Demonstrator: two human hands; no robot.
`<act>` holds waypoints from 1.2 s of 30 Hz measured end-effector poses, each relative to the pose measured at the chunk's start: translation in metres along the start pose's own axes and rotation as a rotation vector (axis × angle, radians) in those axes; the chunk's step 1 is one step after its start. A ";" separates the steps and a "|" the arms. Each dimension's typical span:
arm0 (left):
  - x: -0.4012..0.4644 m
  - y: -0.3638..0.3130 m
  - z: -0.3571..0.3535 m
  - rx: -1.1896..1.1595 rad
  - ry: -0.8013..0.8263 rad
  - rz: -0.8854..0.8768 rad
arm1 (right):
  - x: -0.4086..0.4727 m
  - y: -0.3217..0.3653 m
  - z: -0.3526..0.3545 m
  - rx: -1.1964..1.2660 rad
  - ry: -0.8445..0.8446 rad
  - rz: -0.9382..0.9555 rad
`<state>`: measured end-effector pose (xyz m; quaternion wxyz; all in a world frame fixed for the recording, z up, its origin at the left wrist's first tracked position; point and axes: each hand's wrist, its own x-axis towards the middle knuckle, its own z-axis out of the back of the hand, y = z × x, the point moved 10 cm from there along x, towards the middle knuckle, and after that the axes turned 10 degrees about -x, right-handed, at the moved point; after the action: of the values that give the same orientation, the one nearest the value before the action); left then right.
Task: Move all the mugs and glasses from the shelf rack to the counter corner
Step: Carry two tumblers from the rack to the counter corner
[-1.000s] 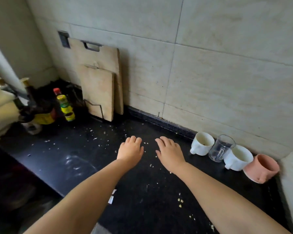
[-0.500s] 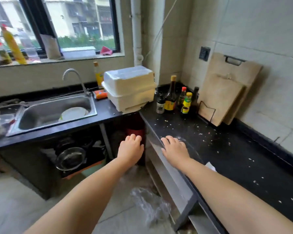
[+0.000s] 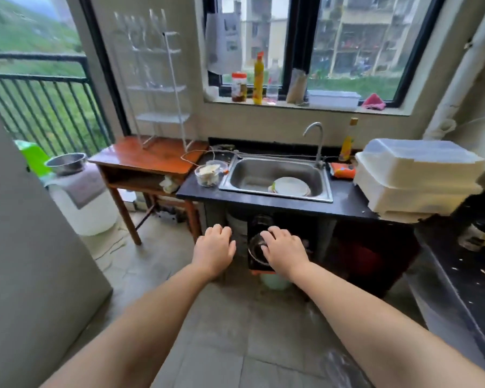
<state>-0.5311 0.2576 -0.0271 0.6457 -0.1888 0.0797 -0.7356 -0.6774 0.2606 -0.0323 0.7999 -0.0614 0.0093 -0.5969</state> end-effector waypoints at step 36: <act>0.463 0.477 0.217 -0.127 -0.153 0.034 | 0.641 0.296 0.081 0.078 -0.169 -0.008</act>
<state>-0.0537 -0.2416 0.0808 0.6491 -0.2838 0.0799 -0.7012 -0.2035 -0.2626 0.0531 0.7972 -0.0802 -0.0816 -0.5927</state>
